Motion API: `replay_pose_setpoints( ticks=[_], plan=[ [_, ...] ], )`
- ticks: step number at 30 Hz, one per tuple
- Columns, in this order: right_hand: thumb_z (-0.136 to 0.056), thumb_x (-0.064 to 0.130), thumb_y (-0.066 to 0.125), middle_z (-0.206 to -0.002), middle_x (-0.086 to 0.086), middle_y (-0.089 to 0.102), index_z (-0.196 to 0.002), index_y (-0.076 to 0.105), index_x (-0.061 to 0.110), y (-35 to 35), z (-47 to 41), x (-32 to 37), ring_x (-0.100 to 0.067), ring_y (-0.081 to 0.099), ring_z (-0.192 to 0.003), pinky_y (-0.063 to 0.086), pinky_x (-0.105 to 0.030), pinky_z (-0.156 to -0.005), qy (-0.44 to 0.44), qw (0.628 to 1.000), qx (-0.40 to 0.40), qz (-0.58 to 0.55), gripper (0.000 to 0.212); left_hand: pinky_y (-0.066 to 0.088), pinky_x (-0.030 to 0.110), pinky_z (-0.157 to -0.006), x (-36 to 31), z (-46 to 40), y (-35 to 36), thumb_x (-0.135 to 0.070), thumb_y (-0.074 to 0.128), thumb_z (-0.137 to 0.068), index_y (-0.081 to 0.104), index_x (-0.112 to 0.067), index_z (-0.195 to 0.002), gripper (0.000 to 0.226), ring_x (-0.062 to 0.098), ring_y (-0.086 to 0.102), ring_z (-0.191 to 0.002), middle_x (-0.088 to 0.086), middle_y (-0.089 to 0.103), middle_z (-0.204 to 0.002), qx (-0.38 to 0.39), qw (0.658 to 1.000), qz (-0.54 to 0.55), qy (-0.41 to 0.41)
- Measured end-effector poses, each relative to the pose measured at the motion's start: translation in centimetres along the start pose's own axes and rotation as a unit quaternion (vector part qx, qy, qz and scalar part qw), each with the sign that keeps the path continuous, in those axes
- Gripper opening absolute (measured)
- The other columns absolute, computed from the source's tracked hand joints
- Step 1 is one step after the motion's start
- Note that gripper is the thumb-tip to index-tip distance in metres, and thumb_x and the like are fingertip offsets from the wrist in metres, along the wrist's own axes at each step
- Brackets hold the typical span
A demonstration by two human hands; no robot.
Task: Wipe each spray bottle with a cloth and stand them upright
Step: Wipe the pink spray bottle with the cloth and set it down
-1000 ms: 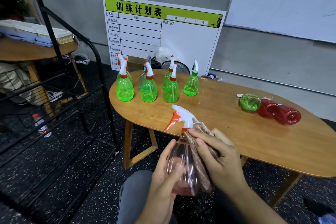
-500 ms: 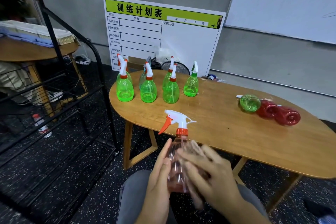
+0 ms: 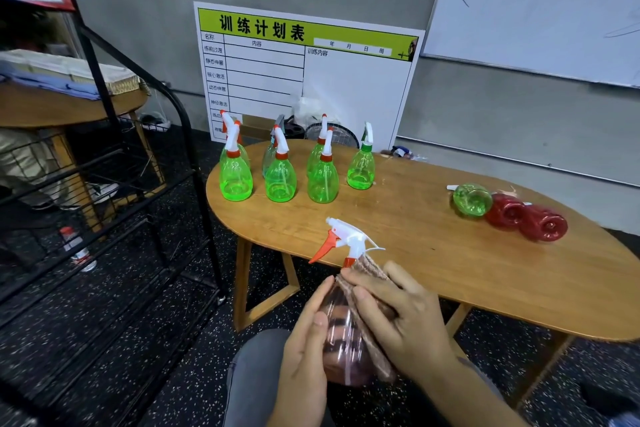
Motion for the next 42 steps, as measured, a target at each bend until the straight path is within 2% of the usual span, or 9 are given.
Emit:
replay_pose_setpoints(
  ticks=[7,13,17,21,26,31,33,37,42],
  plan=[
    [-0.094,0.032,0.077,-0.103,0.001,0.07,-0.129,0.073,0.034,1.2,4.3,3.6,-0.012,0.067,-0.076,0.056,-0.028,-0.058,-0.2,0.974,0.106,0.019,0.035,0.055,0.038,-0.098,0.5,0.0,-0.6,-0.037,0.044,-0.098,0.064,-0.037,-0.14,0.046,0.026,0.073,-0.117,0.004,0.078,-0.124,-0.016,0.998,0.041,-0.044],
    [-0.106,0.047,0.054,-0.09,0.012,0.054,-0.127,0.072,0.039,-0.6,-0.6,0.3,-0.005,0.054,-0.065,0.049,-0.025,-0.049,-0.051,0.999,0.015,0.011,0.029,0.051,0.062,-0.108,0.5,-0.2,-0.4,-0.053,0.056,-0.094,0.066,-0.046,-0.137,0.044,0.026,0.071,-0.122,0.001,0.074,-0.133,-0.008,1.0,-0.001,-0.019],
    [-0.104,0.046,0.057,-0.087,0.011,0.051,-0.127,0.073,0.037,0.2,0.0,0.6,-0.005,0.052,-0.063,0.049,-0.025,-0.049,-0.02,1.0,0.009,-0.008,0.029,0.047,0.059,-0.112,0.8,-0.3,-0.9,-0.051,0.057,-0.095,0.064,-0.038,-0.142,0.049,0.025,0.069,-0.126,0.002,0.073,-0.135,-0.016,1.0,0.008,-0.017],
    [-0.099,0.034,0.07,-0.1,0.008,0.064,-0.127,0.073,0.036,1.4,3.1,3.3,0.0,0.06,-0.072,0.054,-0.02,-0.058,-0.128,0.989,0.072,0.015,0.028,0.051,0.048,-0.107,0.9,-0.3,-1.2,-0.045,0.047,-0.101,0.068,-0.049,-0.133,0.038,0.019,0.072,-0.12,-0.003,0.077,-0.126,-0.019,0.999,0.02,-0.027],
    [-0.096,0.032,0.074,-0.1,0.001,0.072,-0.124,0.076,0.033,1.2,4.2,4.3,-0.011,0.066,-0.074,0.055,-0.026,-0.056,-0.201,0.975,0.072,0.056,0.028,0.051,0.044,-0.107,0.4,-0.1,-0.6,-0.041,0.043,-0.096,0.06,-0.034,-0.143,0.051,0.024,0.073,-0.117,0.005,0.078,-0.123,-0.015,0.998,0.046,-0.042],
    [-0.106,0.048,0.051,-0.085,0.013,0.049,-0.127,0.071,0.042,-0.4,0.6,0.9,-0.004,0.05,-0.061,0.046,-0.02,-0.05,-0.029,0.999,0.003,0.027,0.03,0.058,0.046,-0.099,-0.1,0.2,-0.4,-0.049,0.058,-0.098,0.067,-0.043,-0.137,0.041,0.022,0.072,-0.119,-0.003,0.076,-0.128,-0.006,0.999,0.006,-0.031],
    [-0.105,0.049,0.052,-0.082,0.014,0.048,-0.125,0.074,0.04,-0.4,0.0,-0.1,-0.006,0.053,-0.063,0.043,-0.018,-0.052,0.026,1.0,-0.01,-0.011,0.031,0.061,0.035,-0.092,-0.3,0.4,-0.2,-0.052,0.053,-0.094,0.064,-0.041,-0.139,0.048,0.021,0.072,-0.119,-0.005,0.075,-0.129,0.005,1.0,-0.006,-0.021],
    [-0.101,0.042,0.06,-0.08,0.013,0.048,-0.123,0.077,0.033,-0.5,0.2,0.2,-0.007,0.054,-0.065,0.04,-0.012,-0.059,0.035,0.998,-0.015,-0.045,0.029,0.06,0.044,-0.097,-0.8,0.6,0.0,-0.073,0.082,-0.071,0.052,-0.028,-0.15,0.096,0.023,0.073,-0.118,0.0,0.073,-0.132,0.031,0.999,-0.019,0.004],
    [-0.099,0.031,0.063,-0.079,0.014,0.045,-0.122,0.077,0.026,-1.4,-0.2,0.1,-0.003,0.049,-0.066,0.035,-0.009,-0.061,0.038,0.996,-0.054,-0.056,0.028,0.057,0.04,-0.102,-0.5,0.3,0.3,-0.044,0.085,-0.079,0.054,-0.035,-0.15,0.078,0.026,0.068,-0.127,0.005,0.07,-0.138,0.05,0.998,0.026,-0.001]
  ],
)
Point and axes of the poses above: each hand's wrist, its own z-axis away from the middle knuckle, its own y-axis out of the palm, x = y × z, the point moved 7 cm from there along -z, towards the middle knuckle
